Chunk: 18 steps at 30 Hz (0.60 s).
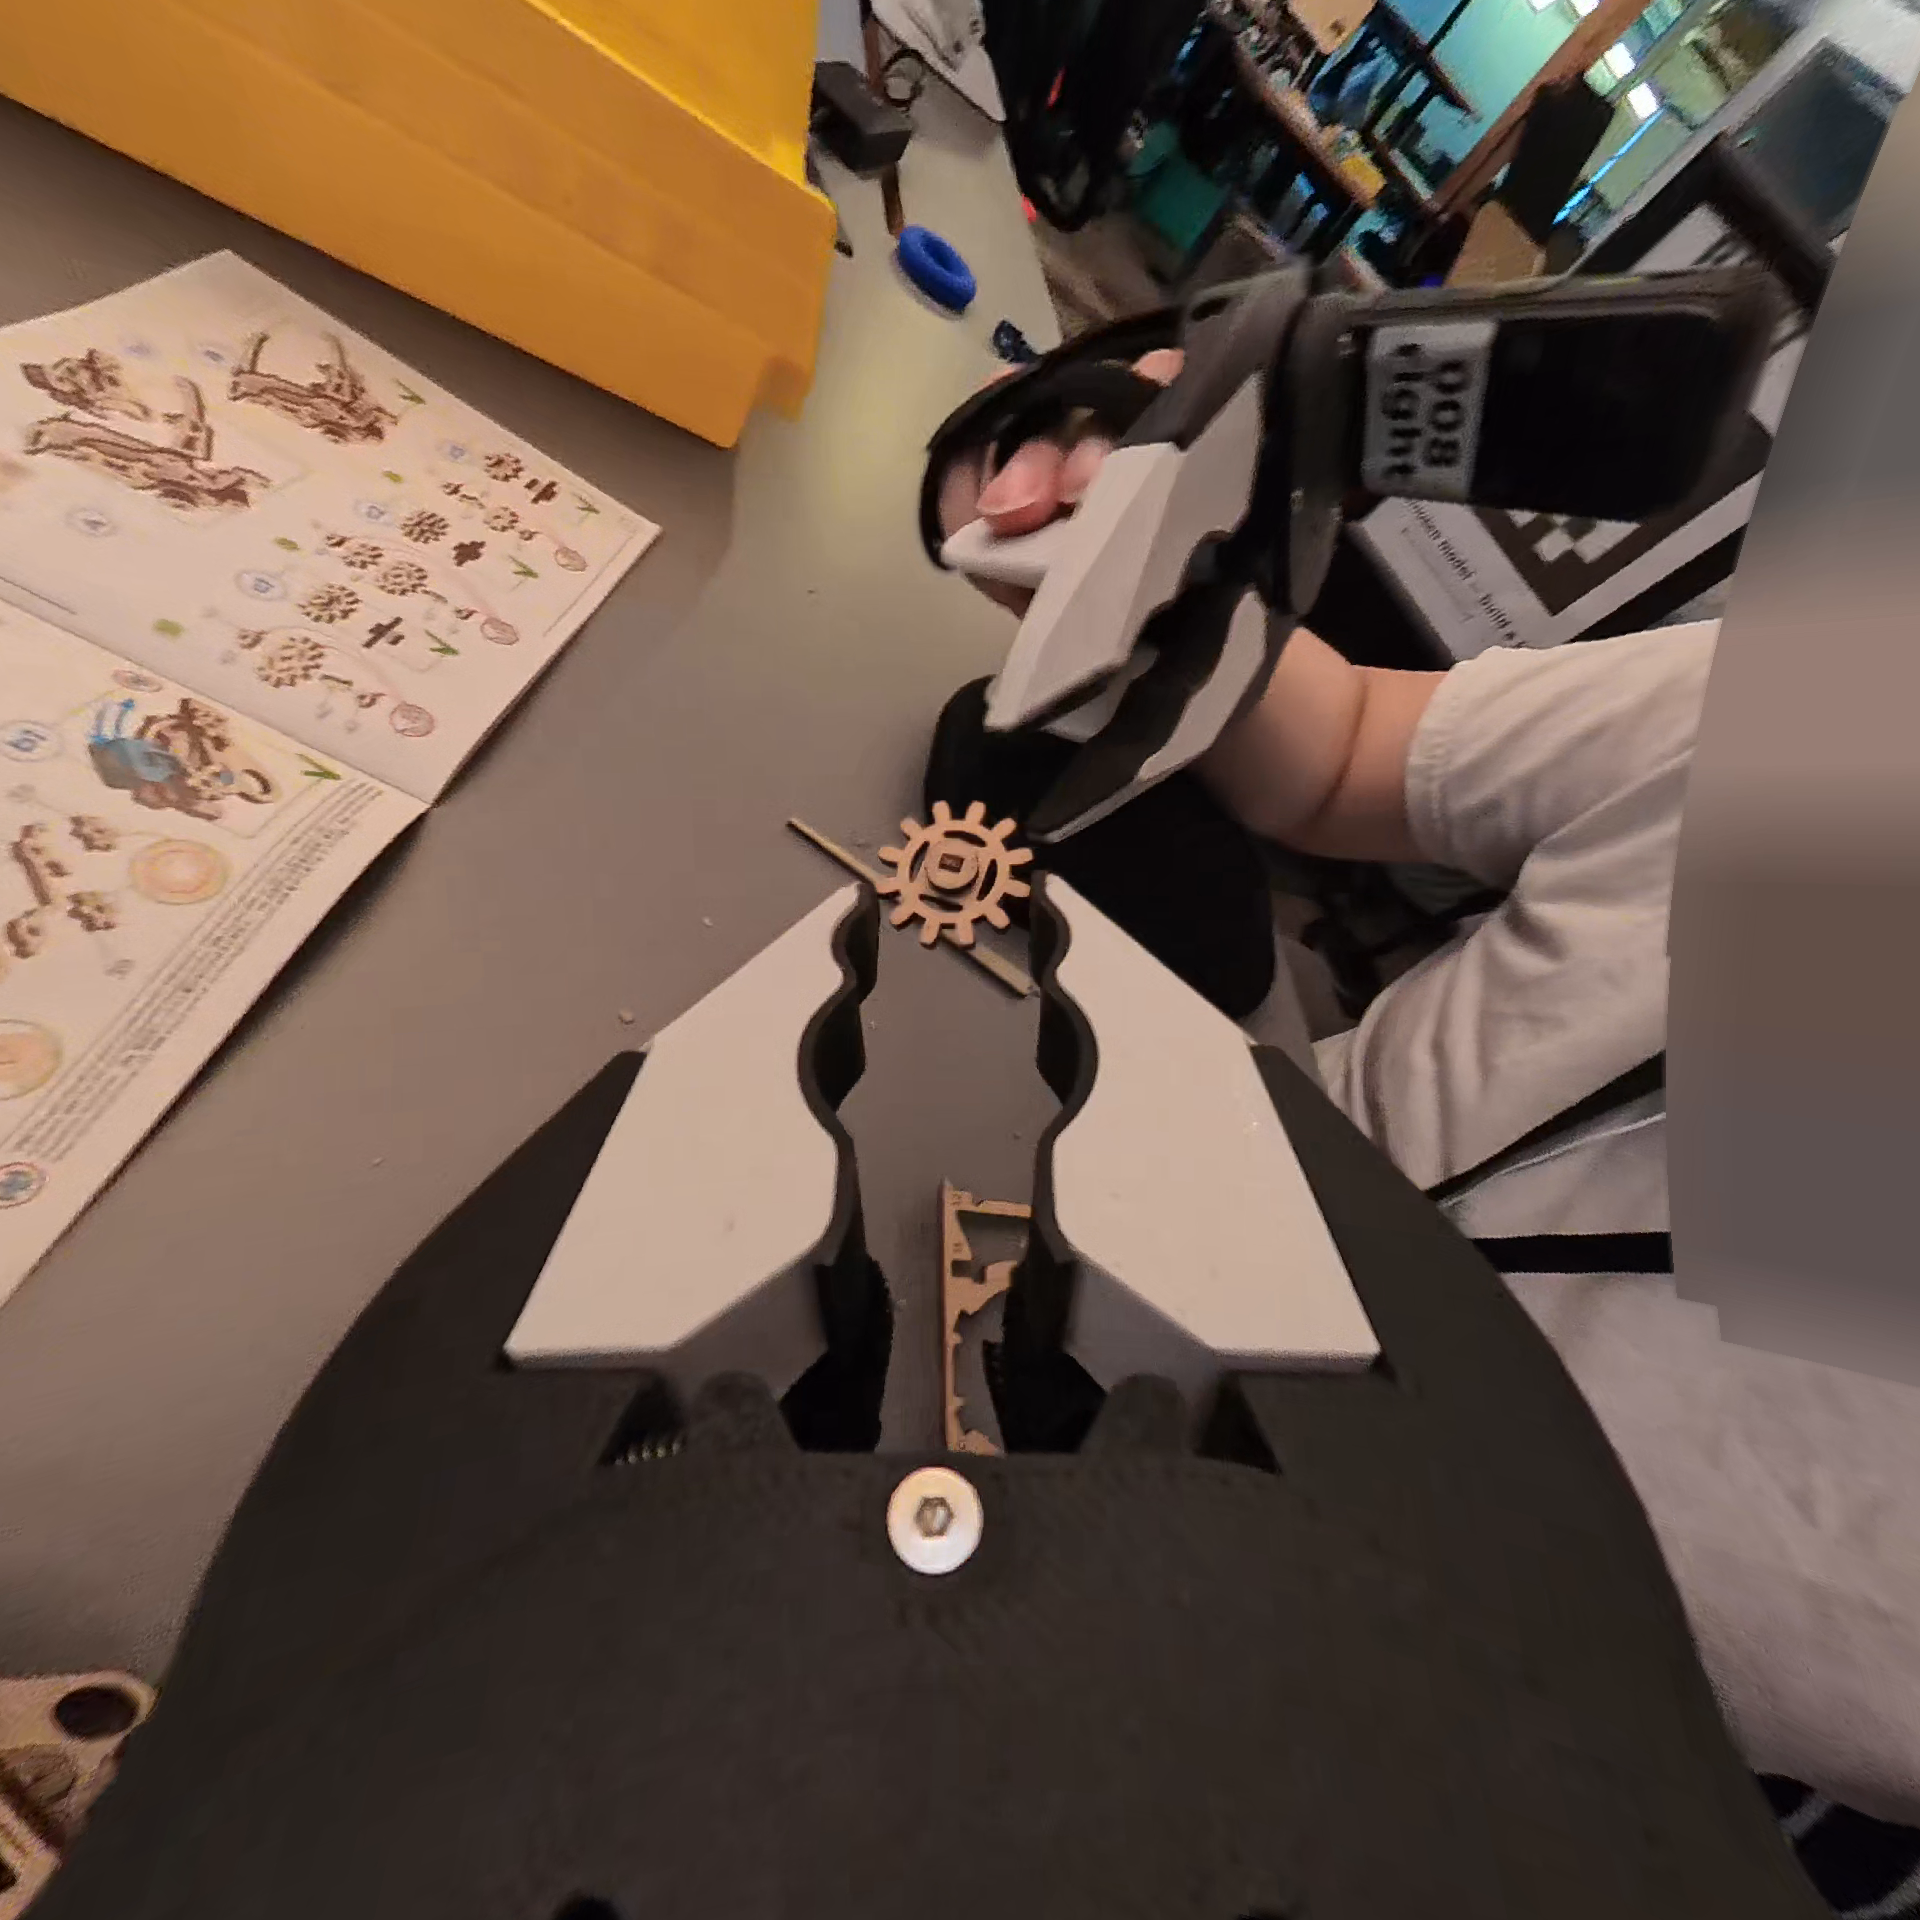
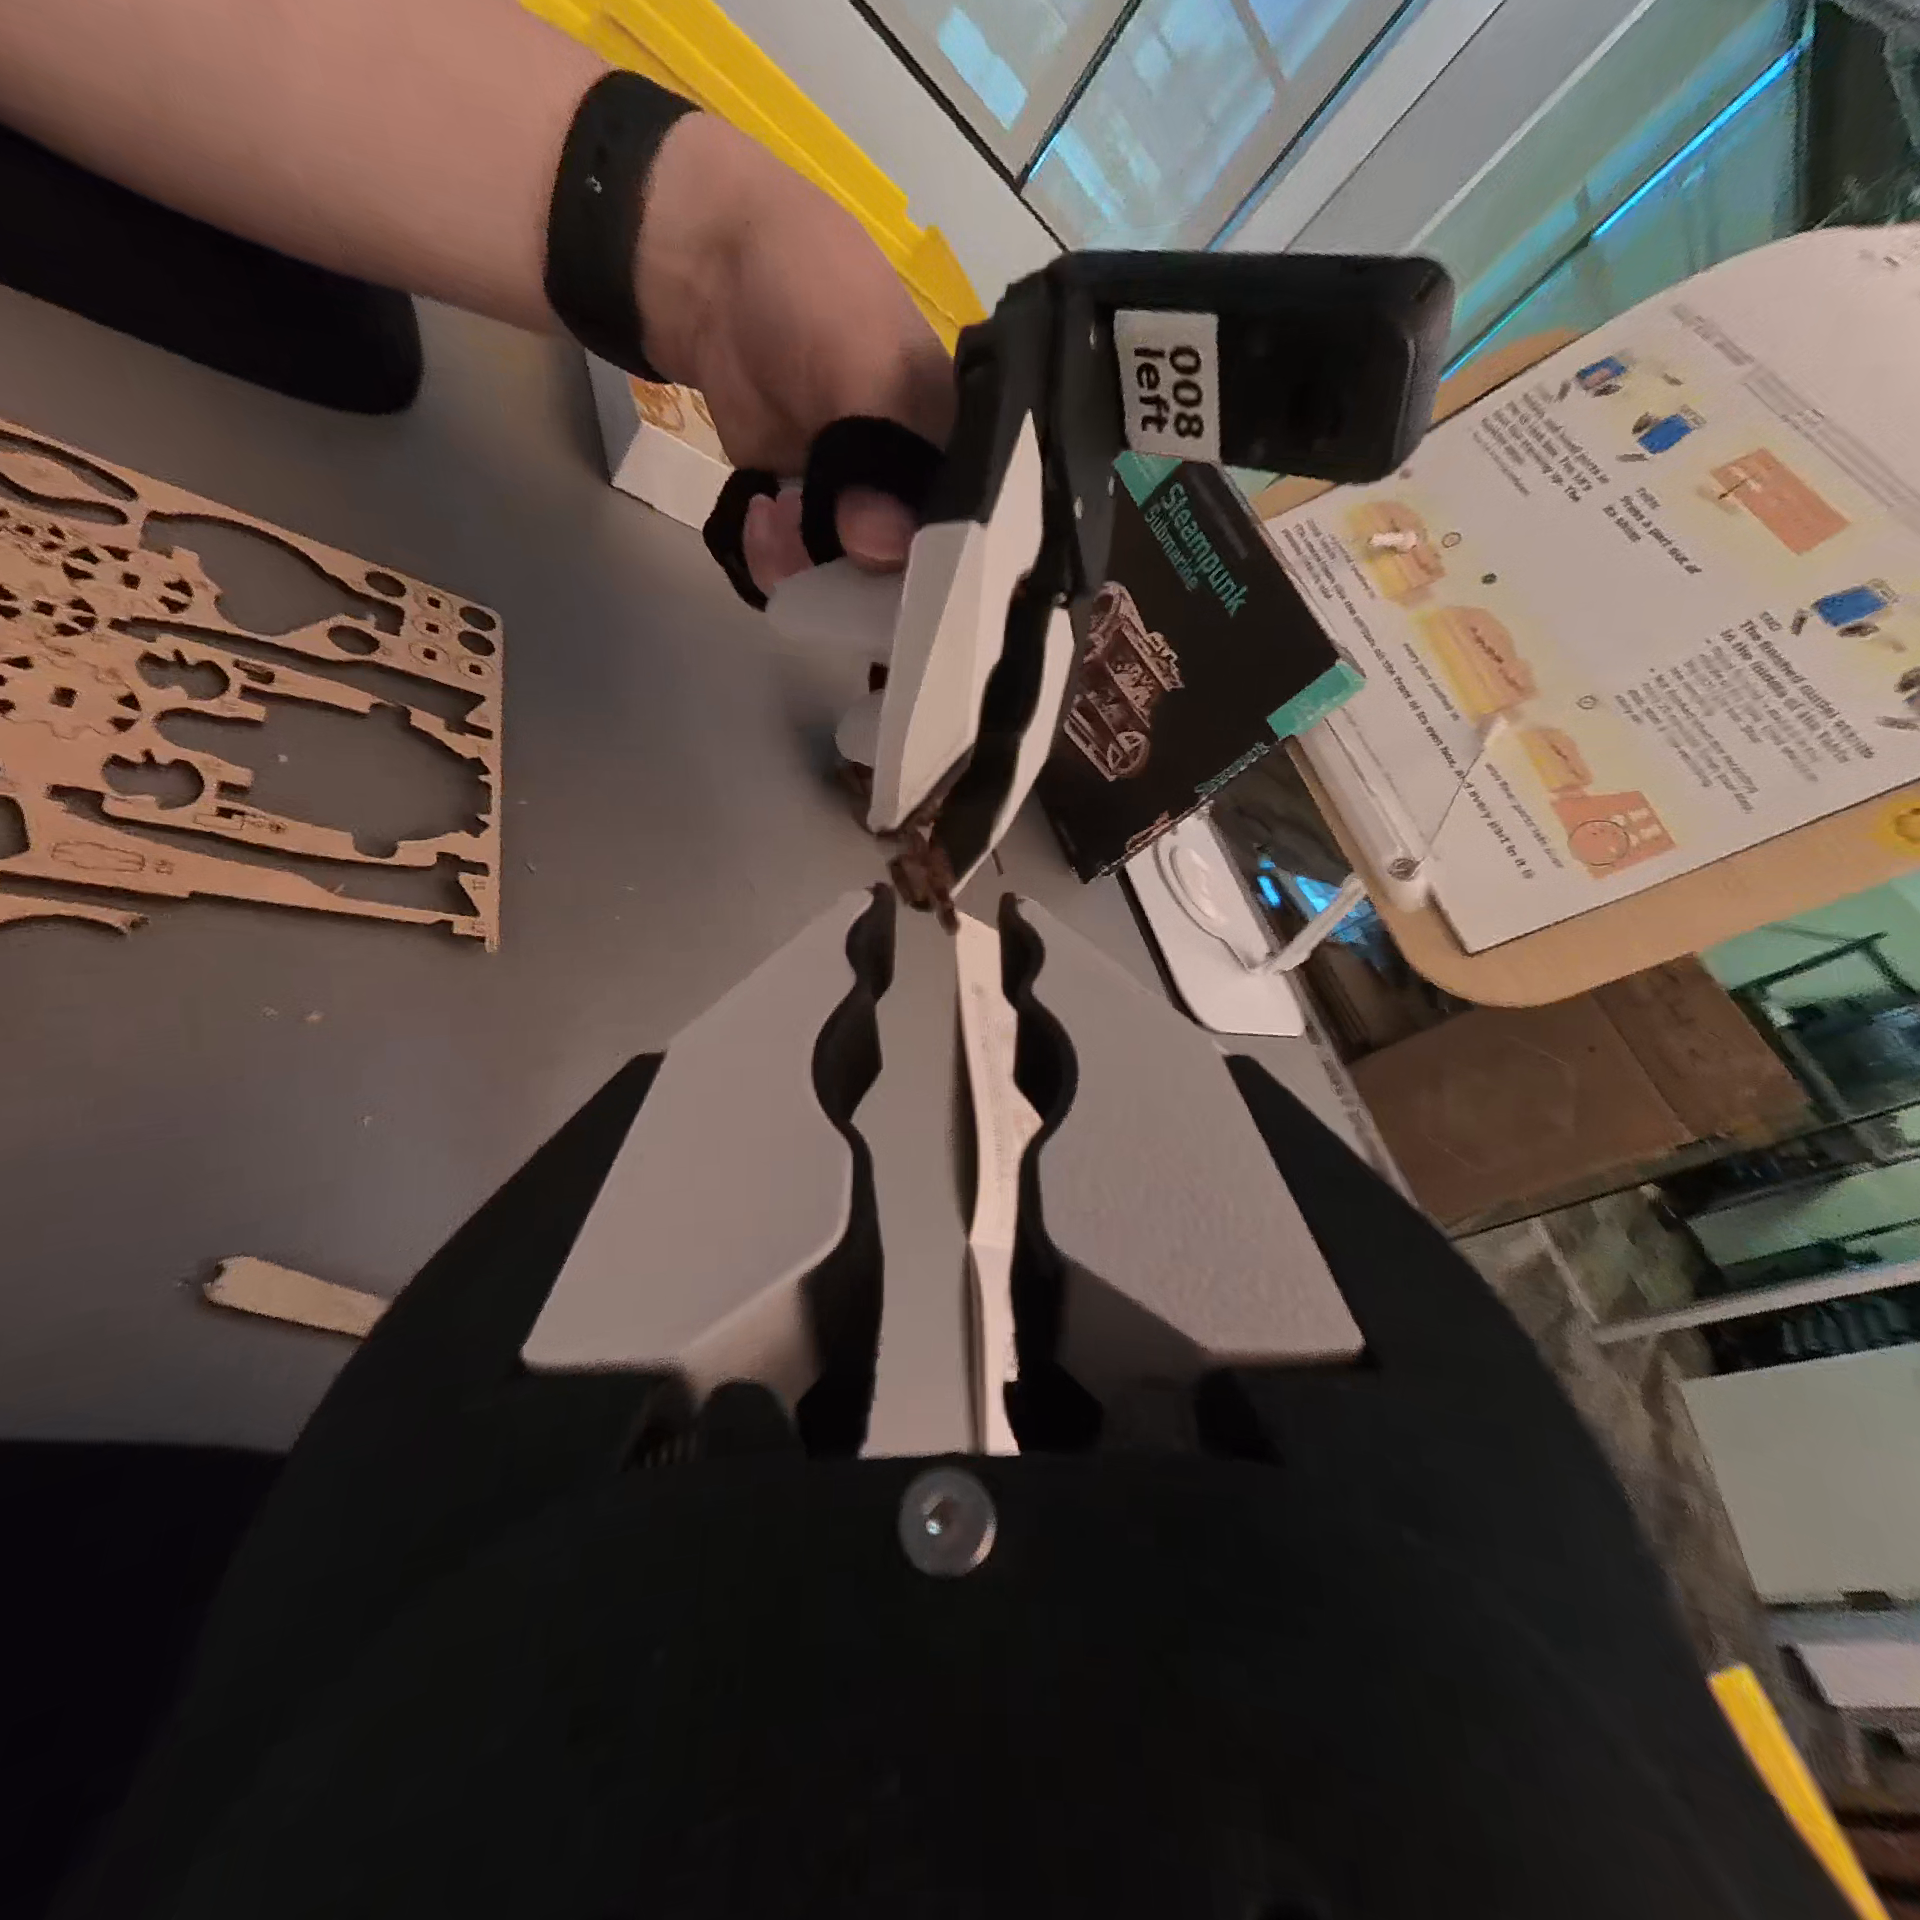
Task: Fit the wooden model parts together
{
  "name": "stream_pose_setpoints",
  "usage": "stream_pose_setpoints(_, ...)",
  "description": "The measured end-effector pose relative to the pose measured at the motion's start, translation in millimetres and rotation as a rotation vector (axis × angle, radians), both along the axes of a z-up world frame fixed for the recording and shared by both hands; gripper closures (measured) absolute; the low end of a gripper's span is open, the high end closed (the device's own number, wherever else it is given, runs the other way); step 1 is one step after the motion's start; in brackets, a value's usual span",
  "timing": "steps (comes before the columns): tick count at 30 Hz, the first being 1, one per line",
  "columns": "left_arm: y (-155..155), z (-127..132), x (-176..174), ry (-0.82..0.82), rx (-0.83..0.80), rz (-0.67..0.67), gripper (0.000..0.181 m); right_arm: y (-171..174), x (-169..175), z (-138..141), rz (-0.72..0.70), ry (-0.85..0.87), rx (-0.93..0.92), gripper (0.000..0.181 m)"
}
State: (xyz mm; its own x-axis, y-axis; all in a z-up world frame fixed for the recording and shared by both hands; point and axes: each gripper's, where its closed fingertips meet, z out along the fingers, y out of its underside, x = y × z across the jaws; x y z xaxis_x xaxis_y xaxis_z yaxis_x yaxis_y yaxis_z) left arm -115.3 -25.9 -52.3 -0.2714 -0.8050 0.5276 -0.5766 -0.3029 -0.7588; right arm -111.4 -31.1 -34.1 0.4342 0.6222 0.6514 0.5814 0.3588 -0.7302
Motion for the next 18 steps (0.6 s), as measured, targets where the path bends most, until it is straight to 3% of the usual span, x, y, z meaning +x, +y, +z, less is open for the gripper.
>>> stream_pose_setpoints(5,-3.5,-7.2,2.3,0.031,0.030,0.002,0.154,-6.5,-11.2,-3.2,0.021,-0.069,0.024,0.170)
stream_pose_setpoints(18,1.2,-10.1,4.4,0.090,0.047,0.075,0.154,5.0,-7.2,-19.0,-0.081,-0.252,0.097,0.181)
